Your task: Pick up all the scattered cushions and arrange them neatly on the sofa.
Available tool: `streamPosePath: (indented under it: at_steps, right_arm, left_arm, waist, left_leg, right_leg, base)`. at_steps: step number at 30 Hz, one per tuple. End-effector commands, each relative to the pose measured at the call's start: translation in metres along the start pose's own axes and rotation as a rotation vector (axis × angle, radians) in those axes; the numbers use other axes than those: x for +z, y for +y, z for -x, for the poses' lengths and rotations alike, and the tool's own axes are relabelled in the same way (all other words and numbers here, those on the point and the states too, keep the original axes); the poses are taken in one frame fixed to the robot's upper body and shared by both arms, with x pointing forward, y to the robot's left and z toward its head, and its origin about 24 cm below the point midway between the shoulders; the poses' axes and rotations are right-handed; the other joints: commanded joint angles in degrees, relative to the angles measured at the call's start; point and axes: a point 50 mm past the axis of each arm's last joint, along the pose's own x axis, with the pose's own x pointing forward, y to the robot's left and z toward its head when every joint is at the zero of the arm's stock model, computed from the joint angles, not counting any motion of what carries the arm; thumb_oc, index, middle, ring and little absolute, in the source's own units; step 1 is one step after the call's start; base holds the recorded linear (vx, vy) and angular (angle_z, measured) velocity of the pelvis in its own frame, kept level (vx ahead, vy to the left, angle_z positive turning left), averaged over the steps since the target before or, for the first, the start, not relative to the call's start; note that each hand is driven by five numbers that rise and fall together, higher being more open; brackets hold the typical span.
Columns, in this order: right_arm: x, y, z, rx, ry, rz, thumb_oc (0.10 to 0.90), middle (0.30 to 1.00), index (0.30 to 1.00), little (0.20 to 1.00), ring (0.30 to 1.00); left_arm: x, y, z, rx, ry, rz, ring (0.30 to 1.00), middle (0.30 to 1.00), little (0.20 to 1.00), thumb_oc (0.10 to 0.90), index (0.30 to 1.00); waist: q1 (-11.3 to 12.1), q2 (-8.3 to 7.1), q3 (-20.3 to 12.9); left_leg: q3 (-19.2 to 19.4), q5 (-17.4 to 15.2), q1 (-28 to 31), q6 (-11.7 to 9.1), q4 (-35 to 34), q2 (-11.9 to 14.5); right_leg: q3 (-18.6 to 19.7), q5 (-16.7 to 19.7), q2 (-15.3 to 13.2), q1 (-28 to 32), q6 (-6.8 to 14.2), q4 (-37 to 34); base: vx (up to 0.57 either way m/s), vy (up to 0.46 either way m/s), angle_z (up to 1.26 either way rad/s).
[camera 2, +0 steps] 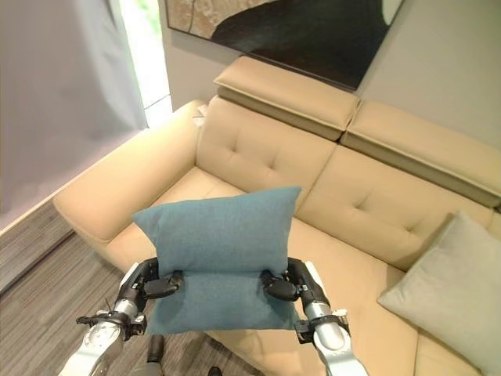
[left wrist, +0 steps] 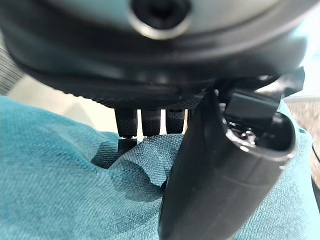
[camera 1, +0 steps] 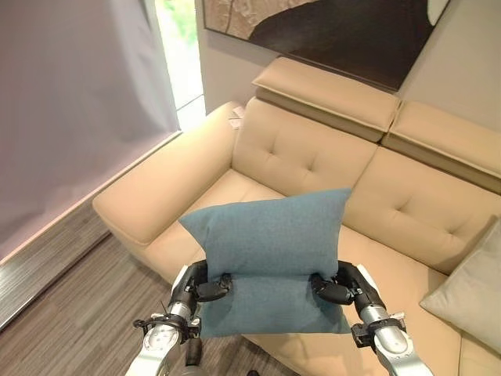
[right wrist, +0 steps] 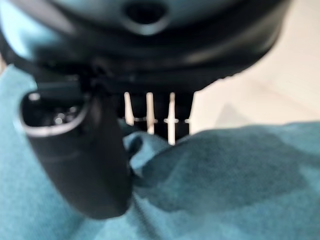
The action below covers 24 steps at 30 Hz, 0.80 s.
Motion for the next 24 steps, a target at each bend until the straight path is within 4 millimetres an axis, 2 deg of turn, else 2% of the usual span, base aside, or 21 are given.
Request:
streamPosePath:
  at_steps: [1, 4, 7, 8, 9, 11, 13, 14, 16, 17, 19, 24]
  right_arm:
    - [0.054, -0.016, -0.010, -0.059, -0.269, -0.015, 0.400, 0.300, 0.300, 0.300, 0.300]
    - [0.056, -0.010, -0.012, -0.040, -0.277, -0.014, 0.400, 0.300, 0.300, 0.300, 0.300]
    - [0.063, -0.004, -0.016, -0.023, -0.298, -0.011, 0.400, 0.300, 0.300, 0.300, 0.300]
    - [0.063, -0.004, -0.016, -0.023, -0.299, -0.011, 0.400, 0.300, 0.300, 0.300, 0.300]
    - [0.068, 0.000, -0.018, -0.014, -0.317, -0.021, 0.400, 0.300, 0.300, 0.300, 0.300]
    - [0.069, 0.004, -0.019, -0.003, -0.324, -0.033, 0.400, 0.300, 0.300, 0.300, 0.300]
    - [0.071, 0.005, -0.019, 0.003, -0.328, -0.033, 0.400, 0.300, 0.300, 0.300, 0.300]
    - [0.071, 0.005, -0.019, 0.003, -0.328, -0.033, 0.400, 0.300, 0.300, 0.300, 0.300]
    - [0.073, 0.005, -0.020, 0.001, -0.335, -0.036, 0.400, 0.300, 0.300, 0.300, 0.300]
    - [0.073, 0.005, -0.020, 0.001, -0.334, -0.036, 0.400, 0.300, 0.300, 0.300, 0.300]
    - [0.073, 0.005, -0.020, -0.003, -0.337, -0.035, 0.400, 0.300, 0.300, 0.300, 0.300]
    - [0.071, 0.002, -0.018, -0.016, -0.335, -0.032, 0.400, 0.300, 0.300, 0.300, 0.300]
  left_arm:
    - [0.076, -0.002, -0.004, -0.043, -0.393, 0.012, 0.300, 0.300, 0.300, 0.400, 0.300]
    - [0.078, 0.003, -0.004, -0.033, -0.400, -0.007, 0.300, 0.300, 0.300, 0.400, 0.300]
    - [0.082, 0.008, -0.004, -0.009, -0.408, -0.011, 0.300, 0.300, 0.300, 0.400, 0.300]
    - [0.082, 0.008, -0.004, -0.009, -0.409, -0.011, 0.300, 0.300, 0.300, 0.400, 0.300]
    - [0.084, 0.012, -0.004, 0.010, -0.415, -0.013, 0.300, 0.300, 0.300, 0.400, 0.300]
    - [0.082, 0.015, -0.003, 0.019, -0.412, -0.011, 0.300, 0.300, 0.300, 0.400, 0.300]
    - [0.079, 0.016, -0.002, 0.020, -0.401, -0.002, 0.300, 0.300, 0.300, 0.400, 0.300]
    - [0.079, 0.016, -0.002, 0.020, -0.400, -0.001, 0.300, 0.300, 0.300, 0.400, 0.300]
    - [0.077, 0.016, -0.001, 0.019, -0.391, 0.004, 0.300, 0.300, 0.300, 0.400, 0.300]
    - [0.077, 0.016, -0.001, 0.019, -0.391, 0.004, 0.300, 0.300, 0.300, 0.400, 0.300]
    - [0.074, 0.013, -0.001, 0.013, -0.384, 0.016, 0.300, 0.300, 0.300, 0.400, 0.300]
    - [0.072, 0.009, -0.003, -0.004, -0.378, 0.016, 0.300, 0.300, 0.300, 0.400, 0.300]
  waist:
    - [0.5, 2.27, -4.4]
    - [0.5, 2.52, -4.7]
    - [0.7, 2.72, -4.1]
    - [0.9, 2.68, -4.1]
    - [1.3, 3.02, -3.6]
    - [1.8, 3.38, -3.7]
    - [1.8, 3.56, -3.9]
    - [1.8, 3.62, -3.9]
    - [2.1, 3.59, -3.9]
    - [2.0, 3.67, -3.9]
    - [1.8, 3.36, -3.5]
    - [1.2, 3.13, -3.0]
  left_leg:
    - [4.1, -3.0, 6.0, 0.5, 0.6, 0.0]
    - [7.6, -4.8, 8.0, 2.6, 0.4, -0.7]
    - [10.3, -5.8, 9.1, 4.3, 0.5, -1.2]
    - [10.6, -5.9, 9.1, 4.3, 0.5, -1.2]
    - [12.5, -6.4, 9.8, 5.0, 0.2, -1.1]
    - [14.4, -7.1, 11.0, 5.3, -0.5, -1.2]
    - [15.8, -7.6, 12.7, 5.4, -1.7, -1.5]
    - [15.8, -7.6, 12.8, 5.3, -1.8, -1.5]
    - [17.5, -8.5, 14.3, 5.3, -2.5, -1.9]
    - [17.5, -8.6, 14.4, 5.2, -2.6, -1.8]
    - [18.0, -9.3, 16.0, 5.3, -2.9, -2.6]
    - [17.5, -9.8, 17.3, 5.5, -3.2, -3.1]
  right_leg:
    - [1.0, -3.3, -4.2, -4.4, 6.6, 5.0]
    - [3.1, -3.1, -5.6, -6.0, 8.2, 8.8]
    - [4.1, -0.2, -6.0, -9.4, 10.5, 14.0]
    - [4.3, -0.3, -6.0, -9.6, 10.5, 14.2]
    - [1.6, 1.1, -7.0, -11.9, 11.4, 16.9]
    - [-3.5, 1.4, -8.4, -13.2, 11.6, 18.2]
    - [-8.9, 1.1, -9.1, -14.0, 11.1, 16.1]
    - [-9.0, 1.1, -9.0, -13.9, 11.1, 16.0]
    - [-16.1, 1.3, -8.5, -16.0, 9.8, 10.8]
    - [-16.2, 1.4, -8.4, -15.9, 9.8, 10.6]
    - [-19.9, 3.3, -7.9, -17.0, 9.8, 5.4]
    - [-19.0, 4.9, -7.3, -17.6, 10.4, 3.5]
  base:
    - [0.29, 0.372, -0.92]
    - [0.16, 0.261, -0.59]
    - [0.06, 0.174, -0.62]
    - [0.03, 0.166, -0.57]
    - [0.05, 0.164, -0.56]
    - [0.08, 0.180, -0.75]
    - [0.10, 0.111, -0.77]
    - [0.11, 0.073, -0.33]
    - [0.11, 0.050, -0.34]
    - [0.09, 0.025, -0.43]
    - [0.17, 0.012, -0.39]
    - [0.13, -0.024, -0.16]
